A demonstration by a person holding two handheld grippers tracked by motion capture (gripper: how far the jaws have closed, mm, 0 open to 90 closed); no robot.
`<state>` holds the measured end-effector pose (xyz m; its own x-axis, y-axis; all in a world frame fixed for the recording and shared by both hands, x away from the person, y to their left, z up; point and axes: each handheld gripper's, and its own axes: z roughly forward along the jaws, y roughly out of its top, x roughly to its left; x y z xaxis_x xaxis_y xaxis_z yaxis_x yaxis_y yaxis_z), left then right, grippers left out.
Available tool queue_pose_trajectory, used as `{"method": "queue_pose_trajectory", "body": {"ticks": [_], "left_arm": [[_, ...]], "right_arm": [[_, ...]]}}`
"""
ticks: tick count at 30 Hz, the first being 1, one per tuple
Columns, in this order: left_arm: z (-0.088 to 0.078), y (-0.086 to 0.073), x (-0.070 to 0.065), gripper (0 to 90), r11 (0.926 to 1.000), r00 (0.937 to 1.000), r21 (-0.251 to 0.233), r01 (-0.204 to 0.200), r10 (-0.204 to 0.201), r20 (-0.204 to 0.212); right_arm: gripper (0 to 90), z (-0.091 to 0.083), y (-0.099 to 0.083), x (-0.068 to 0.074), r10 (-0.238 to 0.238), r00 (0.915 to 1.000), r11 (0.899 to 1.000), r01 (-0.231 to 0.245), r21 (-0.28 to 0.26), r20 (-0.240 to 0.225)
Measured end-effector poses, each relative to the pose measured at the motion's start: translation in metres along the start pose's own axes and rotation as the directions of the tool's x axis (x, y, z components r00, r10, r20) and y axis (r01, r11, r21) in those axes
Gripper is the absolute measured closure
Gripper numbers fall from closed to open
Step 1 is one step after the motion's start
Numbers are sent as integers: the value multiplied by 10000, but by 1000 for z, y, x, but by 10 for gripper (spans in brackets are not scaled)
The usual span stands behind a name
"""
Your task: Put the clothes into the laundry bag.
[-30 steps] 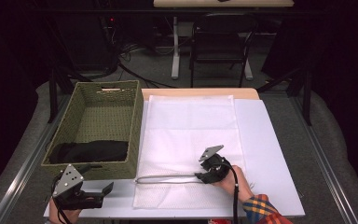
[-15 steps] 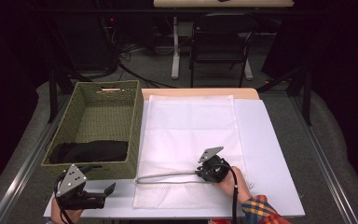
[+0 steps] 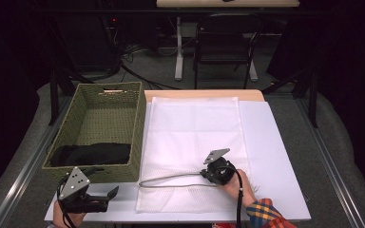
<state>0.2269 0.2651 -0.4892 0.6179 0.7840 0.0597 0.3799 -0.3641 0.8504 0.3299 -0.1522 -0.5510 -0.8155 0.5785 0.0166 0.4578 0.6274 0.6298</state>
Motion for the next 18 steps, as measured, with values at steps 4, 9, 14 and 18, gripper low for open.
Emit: {"method": "queue_pose_trajectory", "body": {"ticks": [4, 9, 14, 18], "left_arm": [[0, 0, 0, 2, 10000, 10000, 2, 22, -22, 2], [0, 0, 0, 2, 10000, 10000, 2, 10, -10, 16], [-1, 0, 0, 2, 10000, 10000, 2, 10, -10, 23], [-1, 0, 0, 2, 10000, 10000, -7, 34, -34, 38]], "right_arm": [[879, 0, 0, -1, 70, 10000, 10000, -71, -16, -46], [878, 0, 1, 0, 220, 9997, 9997, -221, 59, 43], [880, -1, 2, 1, 129, 9998, 9999, -130, 82, 139], [880, -5, 4, 2, 204, 9996, 9998, -202, -73, 206]]}}
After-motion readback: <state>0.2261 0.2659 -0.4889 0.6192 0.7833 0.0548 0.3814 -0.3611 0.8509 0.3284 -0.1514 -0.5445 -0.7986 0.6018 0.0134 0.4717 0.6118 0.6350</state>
